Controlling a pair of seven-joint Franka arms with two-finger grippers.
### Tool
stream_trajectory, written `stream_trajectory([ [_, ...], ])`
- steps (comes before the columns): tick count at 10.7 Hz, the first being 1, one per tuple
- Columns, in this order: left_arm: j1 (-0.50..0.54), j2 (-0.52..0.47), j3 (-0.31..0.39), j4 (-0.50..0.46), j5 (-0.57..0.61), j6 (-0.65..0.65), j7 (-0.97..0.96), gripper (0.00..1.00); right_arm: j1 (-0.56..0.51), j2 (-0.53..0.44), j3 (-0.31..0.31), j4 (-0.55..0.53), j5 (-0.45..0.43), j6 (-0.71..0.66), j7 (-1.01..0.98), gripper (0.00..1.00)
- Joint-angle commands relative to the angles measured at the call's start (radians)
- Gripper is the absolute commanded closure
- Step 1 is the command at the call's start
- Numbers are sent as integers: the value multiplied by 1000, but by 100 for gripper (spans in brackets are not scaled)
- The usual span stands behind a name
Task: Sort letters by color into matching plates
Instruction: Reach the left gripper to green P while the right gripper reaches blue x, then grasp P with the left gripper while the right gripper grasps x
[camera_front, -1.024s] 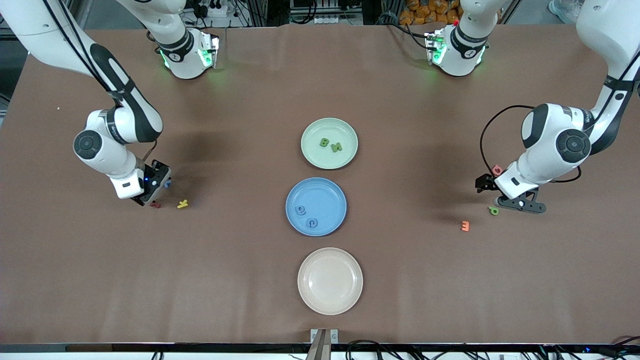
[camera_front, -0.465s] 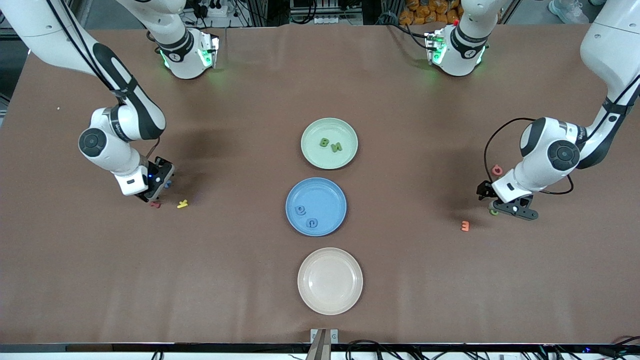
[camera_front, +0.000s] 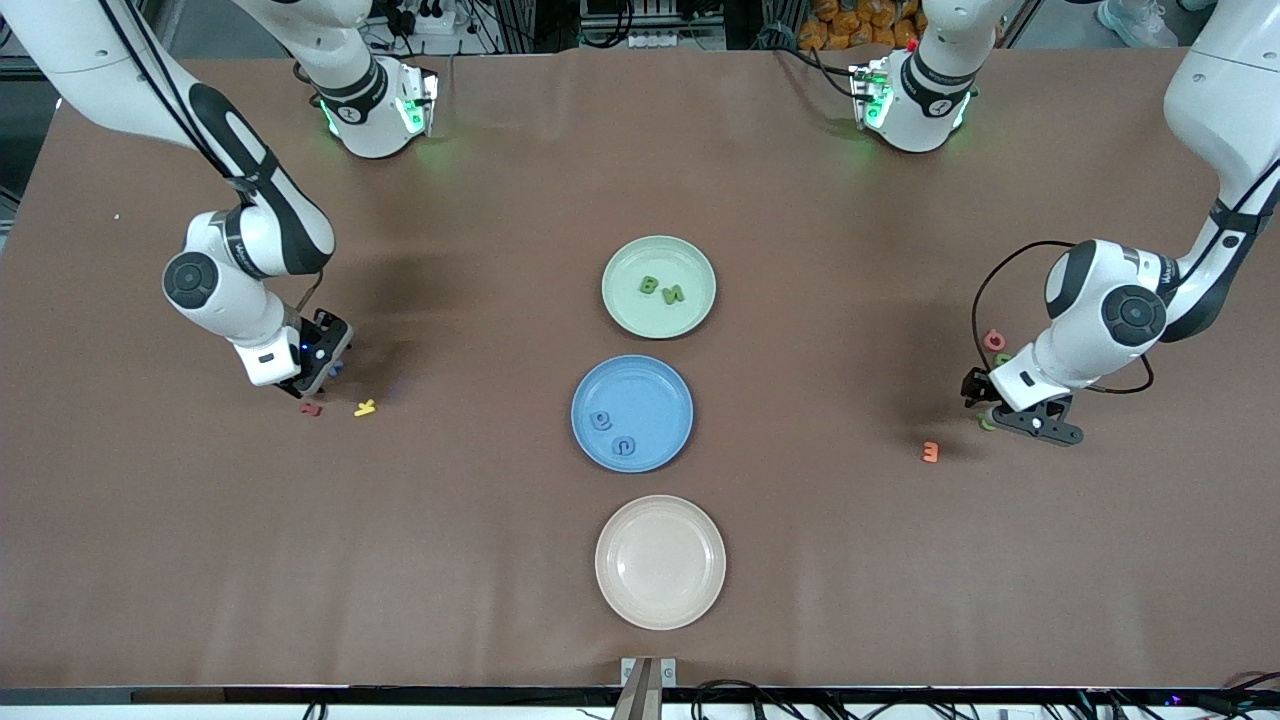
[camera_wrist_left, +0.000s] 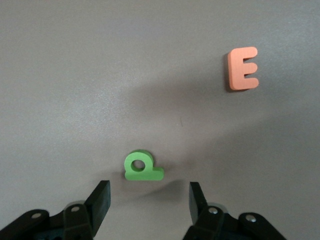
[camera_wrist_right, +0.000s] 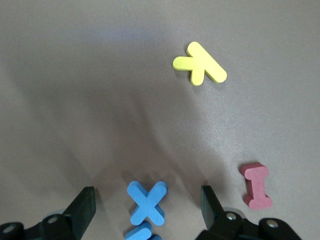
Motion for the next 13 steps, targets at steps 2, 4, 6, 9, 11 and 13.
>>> stream_trajectory([
  [2,-2,54,10,43,31,6,6,29,-28,-37,28,-36,-17,15,-10,59],
  [4,-2,62,10,53,31,6,6,32,-28,-37,29,-34,-17,15,-10,67],
  [6,-2,68,10,57,31,6,5,36,-28,-37,29,-36,-17,22,-10,69],
  [9,-5,71,10,59,31,6,6,46,-28,-37,29,-36,-17,22,-10,74],
  [11,-8,71,10,66,31,6,5,47,-28,-37,29,-34,-17,22,-5,79],
  [13,-9,77,10,77,31,4,9,49,-28,-38,29,-31,-14,22,24,82],
])
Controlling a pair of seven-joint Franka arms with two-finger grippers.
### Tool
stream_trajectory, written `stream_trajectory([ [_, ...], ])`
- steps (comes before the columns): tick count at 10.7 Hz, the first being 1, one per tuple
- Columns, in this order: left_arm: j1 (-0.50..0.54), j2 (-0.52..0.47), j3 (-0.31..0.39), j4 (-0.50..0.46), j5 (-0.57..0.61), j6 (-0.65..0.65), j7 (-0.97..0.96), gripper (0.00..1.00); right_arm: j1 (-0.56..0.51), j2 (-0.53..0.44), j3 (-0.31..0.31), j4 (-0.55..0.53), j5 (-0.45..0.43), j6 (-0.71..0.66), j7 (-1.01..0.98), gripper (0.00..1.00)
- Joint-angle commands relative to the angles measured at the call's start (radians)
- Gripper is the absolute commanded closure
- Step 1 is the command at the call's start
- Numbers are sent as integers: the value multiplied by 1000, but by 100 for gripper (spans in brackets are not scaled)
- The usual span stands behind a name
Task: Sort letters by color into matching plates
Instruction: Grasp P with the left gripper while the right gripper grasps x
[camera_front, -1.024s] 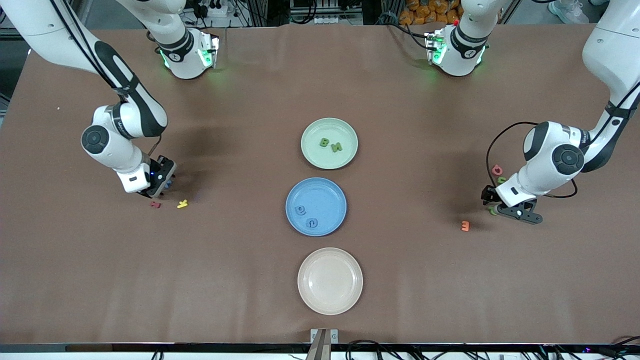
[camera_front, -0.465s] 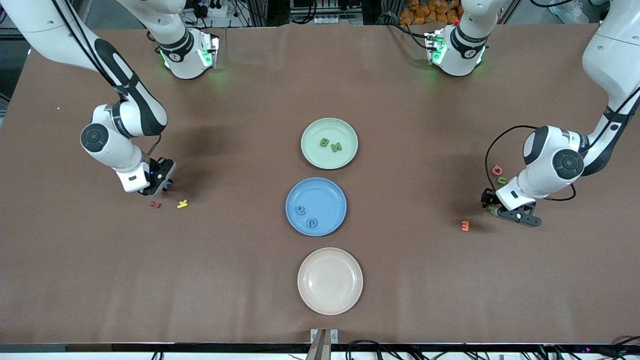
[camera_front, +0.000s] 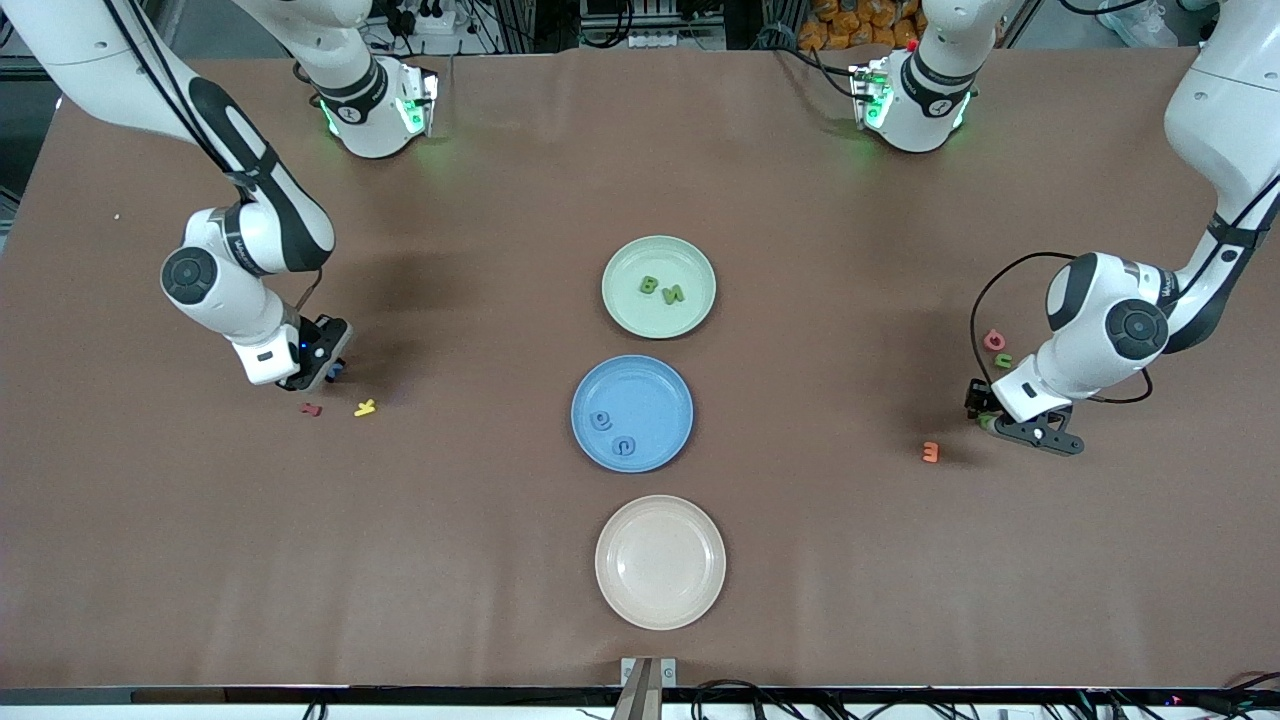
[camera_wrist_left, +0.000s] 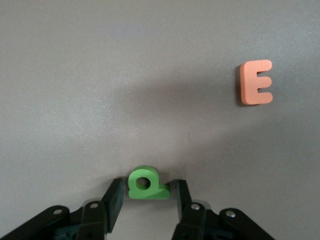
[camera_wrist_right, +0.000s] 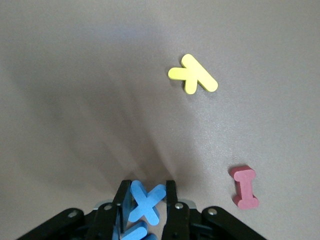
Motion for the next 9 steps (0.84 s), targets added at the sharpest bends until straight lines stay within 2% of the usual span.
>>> stream_trajectory([
  [1,-6,25,2,35,28,4,11,49,-26,-25,23,-26,-12,14,69,82],
  [5,-11,43,3,40,28,2,8,54,-20,-42,80,-13,-11,-1,289,82],
  [6,-11,43,3,40,28,2,9,66,-18,-44,86,-12,-9,-1,327,82],
  [7,-16,42,3,40,28,2,9,85,-14,-45,98,-9,-6,-3,388,82],
  [8,-16,42,3,40,28,2,9,98,12,-47,104,3,-3,-18,475,82],
  [9,-16,39,2,39,30,1,9,100,41,-53,109,22,0,-45,576,81],
])
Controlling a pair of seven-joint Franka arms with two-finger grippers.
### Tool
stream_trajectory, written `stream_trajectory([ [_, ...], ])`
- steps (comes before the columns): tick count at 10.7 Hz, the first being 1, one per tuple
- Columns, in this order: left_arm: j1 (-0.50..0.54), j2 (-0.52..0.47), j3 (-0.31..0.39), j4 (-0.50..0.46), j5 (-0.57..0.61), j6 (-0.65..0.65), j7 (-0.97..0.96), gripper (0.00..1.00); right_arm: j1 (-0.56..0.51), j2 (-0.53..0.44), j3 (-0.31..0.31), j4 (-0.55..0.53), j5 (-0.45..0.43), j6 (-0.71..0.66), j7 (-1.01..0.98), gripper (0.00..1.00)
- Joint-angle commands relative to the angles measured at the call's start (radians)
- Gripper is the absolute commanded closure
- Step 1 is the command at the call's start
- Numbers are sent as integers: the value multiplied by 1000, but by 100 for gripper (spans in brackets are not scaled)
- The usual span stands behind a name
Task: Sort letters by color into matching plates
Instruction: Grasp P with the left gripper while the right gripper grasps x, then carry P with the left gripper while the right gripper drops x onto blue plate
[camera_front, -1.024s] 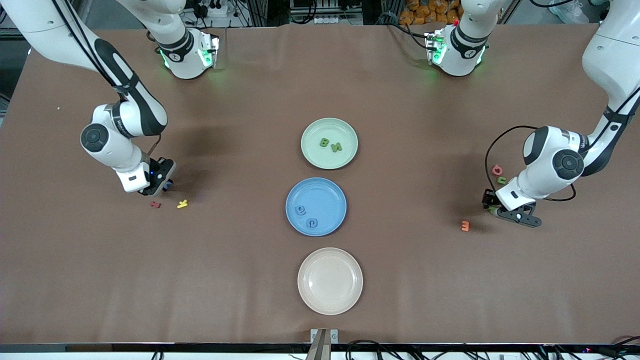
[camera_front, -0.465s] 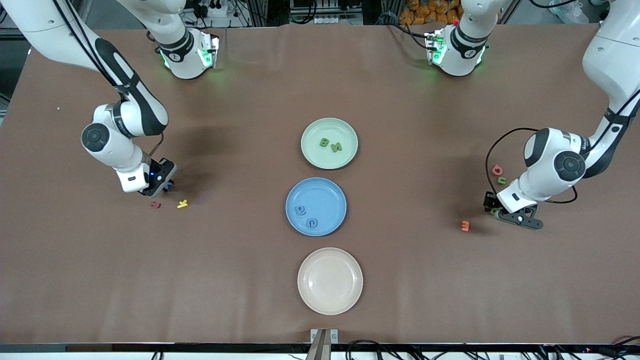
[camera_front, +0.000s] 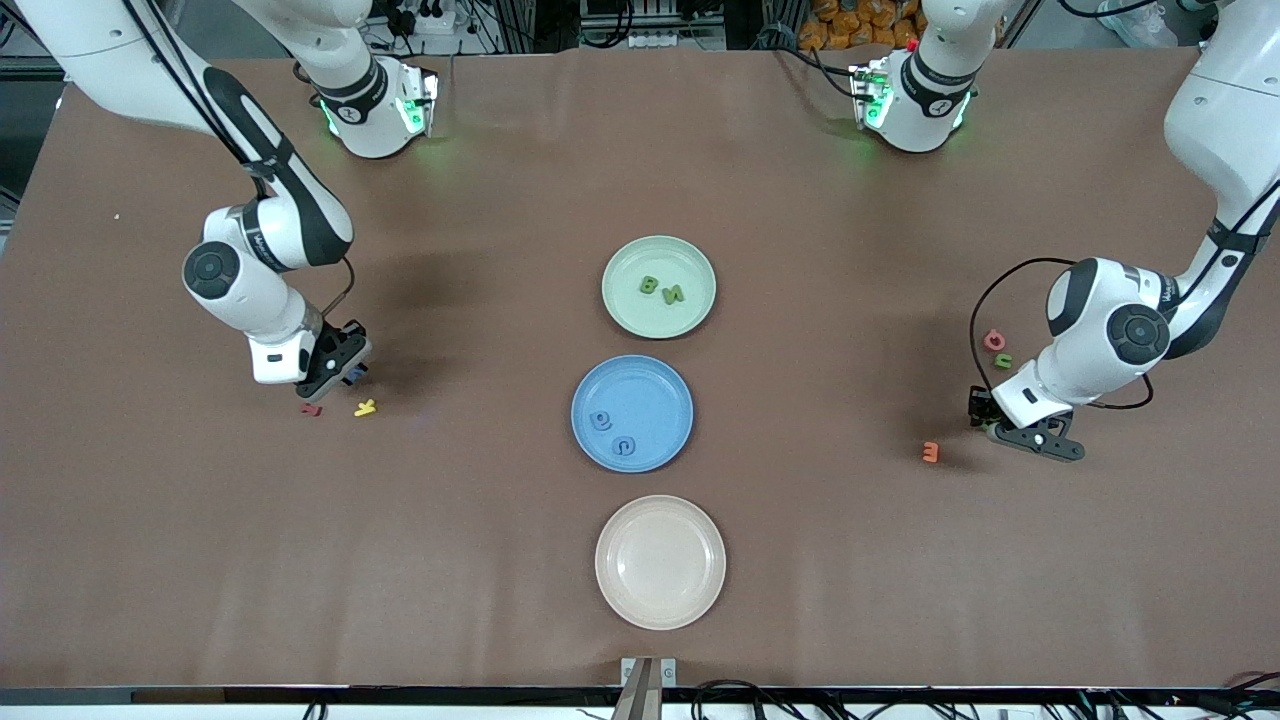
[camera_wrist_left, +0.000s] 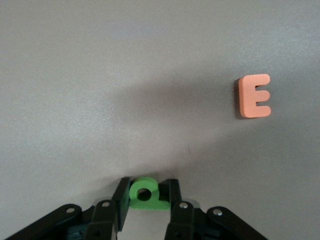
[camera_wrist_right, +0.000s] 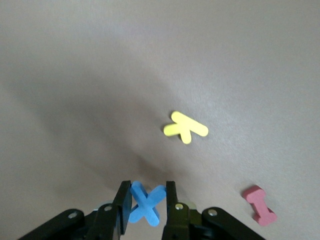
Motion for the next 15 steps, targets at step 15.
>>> stream_trajectory([
  [15,-204,-39,-302,17,13,-274,-700,100,624,307,19,700,142,-282,1416,78],
])
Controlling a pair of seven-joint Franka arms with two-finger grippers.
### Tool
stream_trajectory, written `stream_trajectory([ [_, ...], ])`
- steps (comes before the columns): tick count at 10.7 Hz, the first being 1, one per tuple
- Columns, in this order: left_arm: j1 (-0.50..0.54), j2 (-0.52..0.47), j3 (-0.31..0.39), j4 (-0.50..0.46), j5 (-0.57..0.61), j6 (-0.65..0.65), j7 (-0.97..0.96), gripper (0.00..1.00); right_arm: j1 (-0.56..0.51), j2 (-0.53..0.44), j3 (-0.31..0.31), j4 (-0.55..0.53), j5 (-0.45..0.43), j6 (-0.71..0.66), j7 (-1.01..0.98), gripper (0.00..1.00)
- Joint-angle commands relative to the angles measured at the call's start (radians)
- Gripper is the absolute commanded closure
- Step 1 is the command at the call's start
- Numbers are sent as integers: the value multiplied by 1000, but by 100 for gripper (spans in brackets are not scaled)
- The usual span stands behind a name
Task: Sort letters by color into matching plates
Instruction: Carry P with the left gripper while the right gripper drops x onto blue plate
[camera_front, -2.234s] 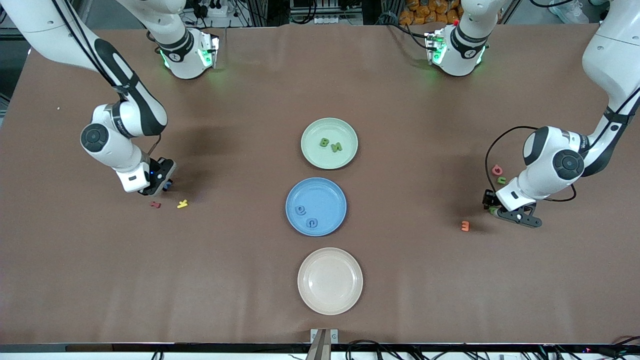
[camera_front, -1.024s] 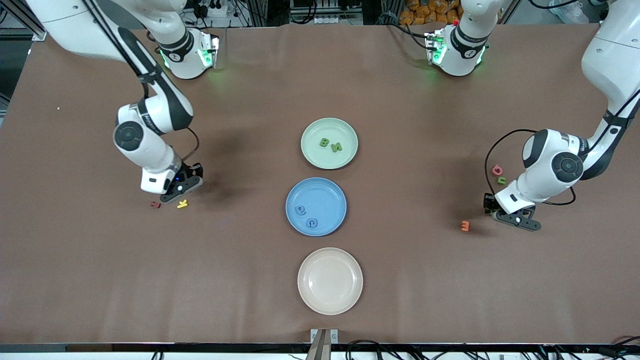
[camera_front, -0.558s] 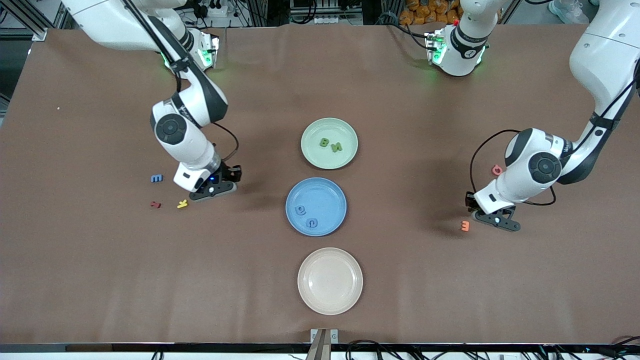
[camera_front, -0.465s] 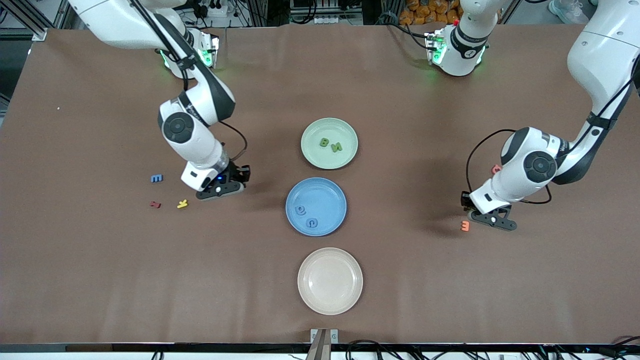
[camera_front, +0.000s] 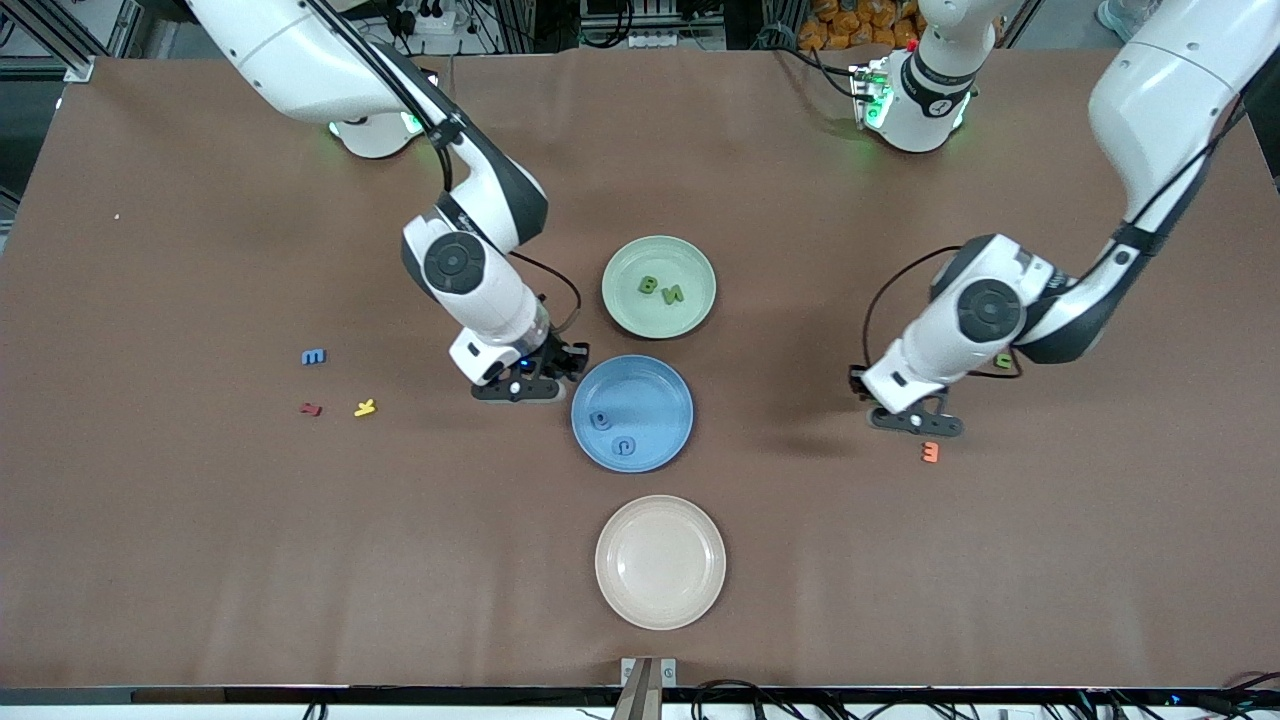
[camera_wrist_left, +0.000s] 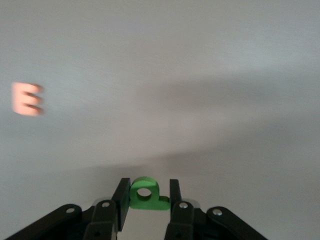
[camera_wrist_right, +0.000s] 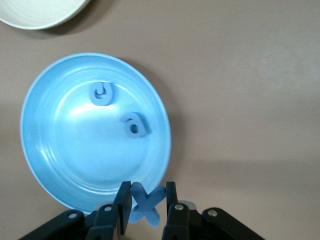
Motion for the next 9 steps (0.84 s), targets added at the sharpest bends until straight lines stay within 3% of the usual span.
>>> stream_trajectory([
  [1,-75,-16,-49,0,-22,-37,-197,100,45,121,-4,172,-1,-20,131,78],
  [4,-220,-11,-52,20,-96,-37,-385,100,51,161,-6,224,-1,-20,173,77],
  [6,-292,10,-52,40,-139,-37,-520,100,51,164,-9,229,1,-20,185,56],
  [7,-344,11,-52,48,-186,-37,-573,100,50,164,-7,229,2,-20,193,17],
  [8,-383,14,-52,59,-214,-37,-611,100,48,164,-9,228,-1,-20,190,0],
  [9,-414,21,-51,66,-233,-37,-653,100,41,163,-12,228,-8,-25,169,0],
])
